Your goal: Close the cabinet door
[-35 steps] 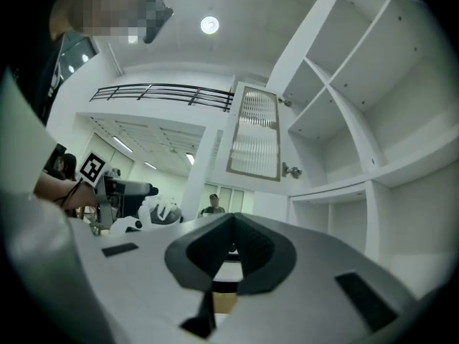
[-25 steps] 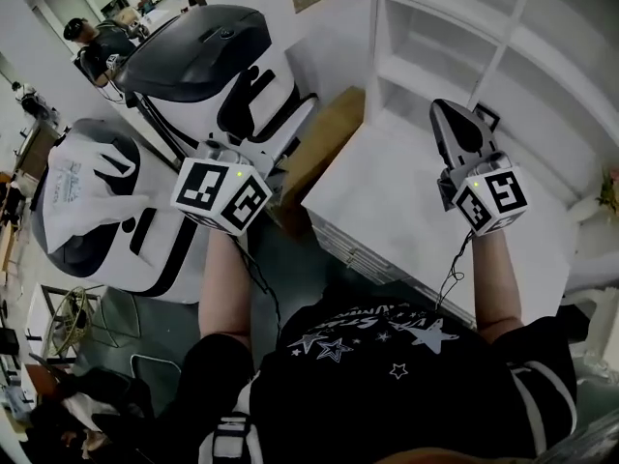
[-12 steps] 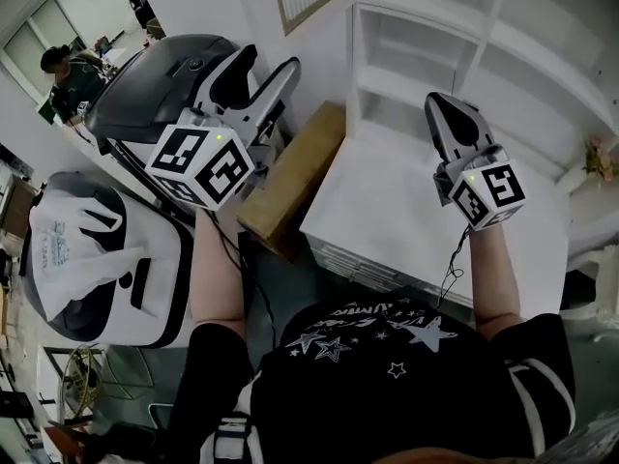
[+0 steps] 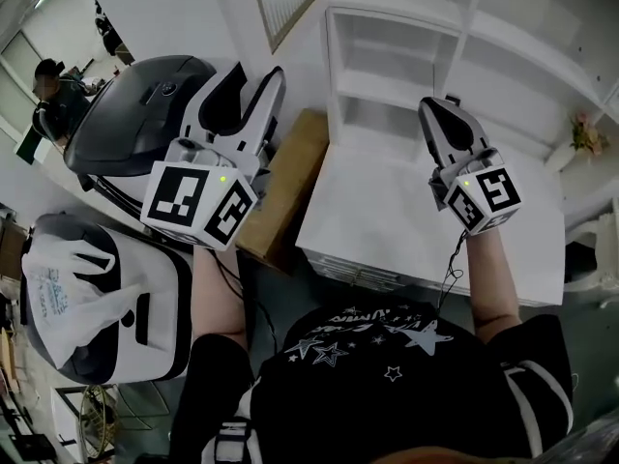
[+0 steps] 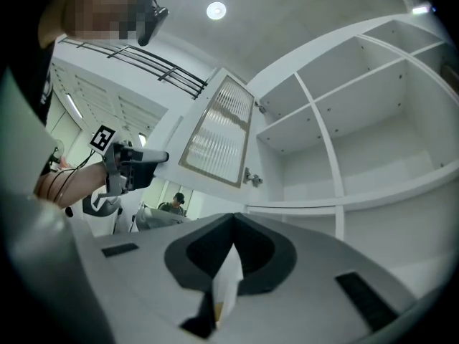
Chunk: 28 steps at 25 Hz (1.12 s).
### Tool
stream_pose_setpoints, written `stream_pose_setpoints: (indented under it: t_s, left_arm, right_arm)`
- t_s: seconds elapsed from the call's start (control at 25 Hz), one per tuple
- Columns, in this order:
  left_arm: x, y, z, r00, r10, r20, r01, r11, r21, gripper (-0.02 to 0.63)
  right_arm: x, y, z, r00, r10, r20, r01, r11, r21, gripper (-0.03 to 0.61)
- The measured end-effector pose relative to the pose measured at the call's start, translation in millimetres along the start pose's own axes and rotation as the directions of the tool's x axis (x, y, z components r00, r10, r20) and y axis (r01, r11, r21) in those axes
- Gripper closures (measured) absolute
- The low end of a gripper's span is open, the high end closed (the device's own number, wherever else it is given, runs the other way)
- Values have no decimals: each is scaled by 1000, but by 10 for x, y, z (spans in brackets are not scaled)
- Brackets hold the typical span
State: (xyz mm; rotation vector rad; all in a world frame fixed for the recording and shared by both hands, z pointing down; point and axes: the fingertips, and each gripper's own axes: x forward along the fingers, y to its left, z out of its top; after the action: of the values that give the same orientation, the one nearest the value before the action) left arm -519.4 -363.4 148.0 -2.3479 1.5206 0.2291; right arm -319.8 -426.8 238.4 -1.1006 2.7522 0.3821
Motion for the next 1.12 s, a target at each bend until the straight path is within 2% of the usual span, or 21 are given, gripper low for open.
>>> stream_pose_setpoints:
  t_s: [0.12,0.52,0.76,0.92,1.12]
  left_arm:
    - [40,-103,28,1000,-17,9,17,1000,-4,489]
    - [410,-823,53,991,-124,46,125,992,-8,465]
    - [831,-1258,-5,990,-131,50,129,991,38,468]
    - [1149,-1484,-77,992,-126,30,125,991,58,466]
    - [1628,-1693,-216,987,-159,-8,160,987,22,486]
  right_arm:
    - [-33,-53,-34,1000,-14,-6,14,1000,0,572]
    - [-293,-589,-63,999,-51,-16,51,999,15,572]
    - [-496,-937,-105,998,-59,-22,60,997,42,572]
    - [-615,-1117,-83,998,-69,-8,69,996,47,572]
    - [-748,-1320,-47,997,-83,4,82,996,34,572]
